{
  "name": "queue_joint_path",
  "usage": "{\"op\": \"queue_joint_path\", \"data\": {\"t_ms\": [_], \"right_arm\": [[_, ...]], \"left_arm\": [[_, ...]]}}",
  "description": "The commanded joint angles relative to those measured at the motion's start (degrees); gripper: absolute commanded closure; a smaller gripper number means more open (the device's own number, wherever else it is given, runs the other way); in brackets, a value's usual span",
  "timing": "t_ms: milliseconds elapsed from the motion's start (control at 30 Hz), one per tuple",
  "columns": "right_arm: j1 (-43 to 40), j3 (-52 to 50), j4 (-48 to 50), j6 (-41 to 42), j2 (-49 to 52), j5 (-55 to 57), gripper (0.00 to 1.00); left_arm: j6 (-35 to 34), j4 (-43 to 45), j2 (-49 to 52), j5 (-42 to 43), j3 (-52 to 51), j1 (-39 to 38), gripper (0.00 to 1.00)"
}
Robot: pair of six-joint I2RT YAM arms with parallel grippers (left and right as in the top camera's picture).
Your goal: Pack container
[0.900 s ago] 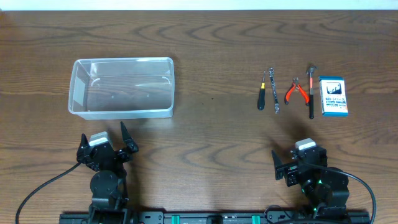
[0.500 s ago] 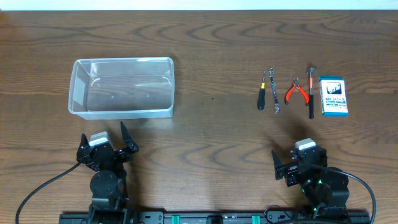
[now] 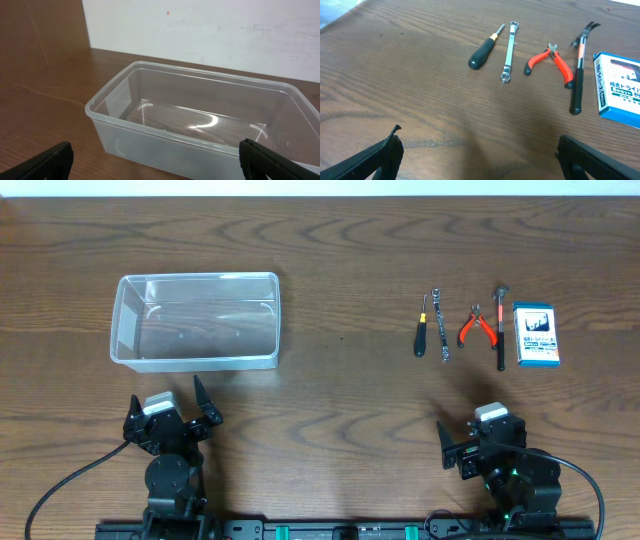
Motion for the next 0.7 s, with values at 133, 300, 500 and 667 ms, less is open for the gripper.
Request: {"op": "queue_joint_path", "data": {"t_ms": [133,300,500,667], "right_arm": [[-0.46,-0.48,0.09,0.98,-0.52,-0.22,0.01],[-0.46,-0.48,0.11,0.98,-0.52,-0.22,0.01],[-0.46,-0.46,0.09,0.98,-0.52,-0.22,0.01],[-0.46,-0.46,0.79,1.73,-0.52,-2.21,0.01]], "left_arm": [[0.09,-1.66,-0.22,-1.14,-1.27,-0.17,0.02],[0.11,-1.66,-0.22,-1.11,-1.27,-0.17,0.02],[0.09,-1.66,-0.22,-1.14,-1.27,-0.17,0.02],[0.09,-1.66,-0.22,-1.14,-1.27,-0.17,0.02]]}}
